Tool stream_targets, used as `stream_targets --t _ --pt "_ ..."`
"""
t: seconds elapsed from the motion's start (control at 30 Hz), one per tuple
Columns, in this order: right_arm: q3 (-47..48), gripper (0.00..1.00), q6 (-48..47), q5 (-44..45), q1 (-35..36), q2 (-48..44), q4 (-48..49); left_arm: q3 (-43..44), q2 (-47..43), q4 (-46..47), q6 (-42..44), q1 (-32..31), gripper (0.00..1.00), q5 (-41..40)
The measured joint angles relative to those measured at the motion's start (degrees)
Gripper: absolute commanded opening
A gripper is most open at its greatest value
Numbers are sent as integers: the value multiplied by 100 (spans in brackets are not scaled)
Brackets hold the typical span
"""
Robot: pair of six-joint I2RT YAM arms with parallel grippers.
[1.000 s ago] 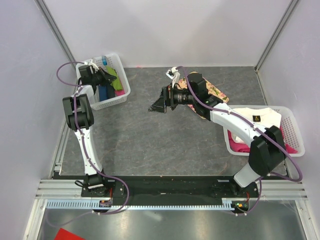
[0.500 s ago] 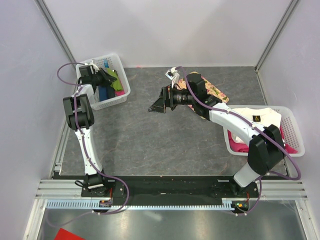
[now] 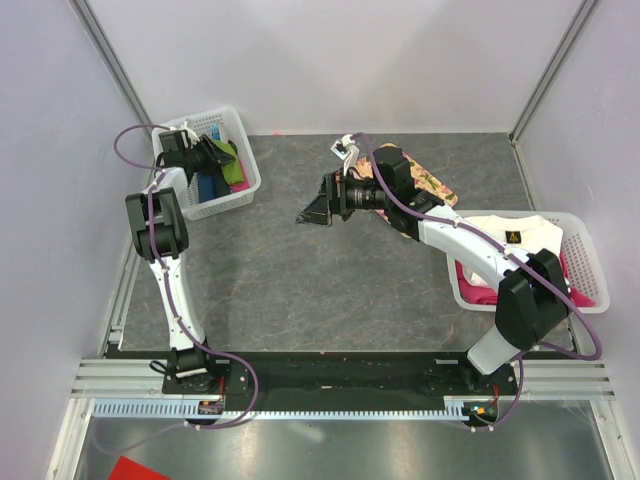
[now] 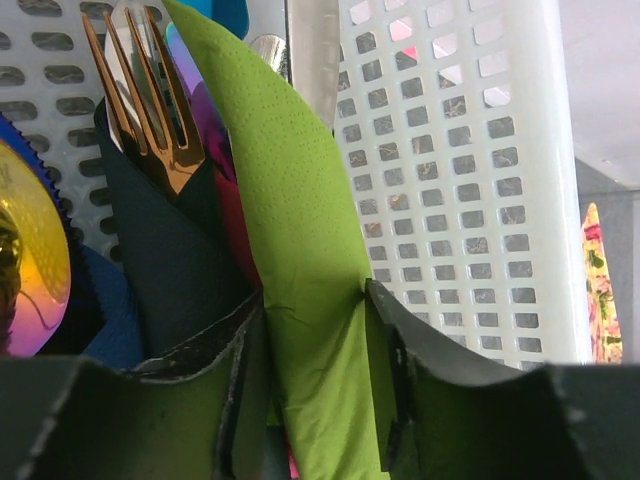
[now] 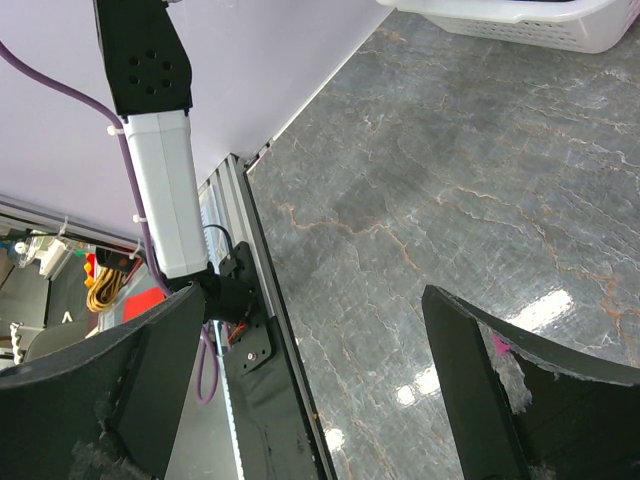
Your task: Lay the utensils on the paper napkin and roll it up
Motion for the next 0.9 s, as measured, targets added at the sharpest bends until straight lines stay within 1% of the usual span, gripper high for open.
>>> stream_targets --t 0.07,0.13,0.23,0.4,0.47,0.5,0.63,0.7,0.73,0.9 --pt "-2 98 4 0 0 0 0 -2 -70 -118 39 -2 53 -111" --pt "0 98 15 0 0 -2 0 -17 -149 -205 79 -7 60 -188" --pt "-2 98 15 0 0 -4 0 -114 -337 -334 125 -7 65 -345" --pt "-2 98 15 2 0 -7 -4 -195 -570 -503 192 -4 68 -656" --pt "-2 98 15 2 0 -11 -4 -236 -664 -610 216 -4 70 -776" --pt "0 98 13 2 0 -17 -9 -284 -732 -662 229 -7 76 -881" --pt "0 98 7 7 -2 -76 -26 -496 -1043 -870 352 -7 80 -1237" --pt "2 98 -15 13 -11 -111 -37 -667 -1274 -1019 452 -7 82 -1526" --pt "2 98 -37 31 -26 -144 -68 -776 -1453 -1097 522 -4 93 -1700" --pt "63 98 -240 188 -254 -319 -236 -1038 -2356 -1484 975 -2 96 -2236"
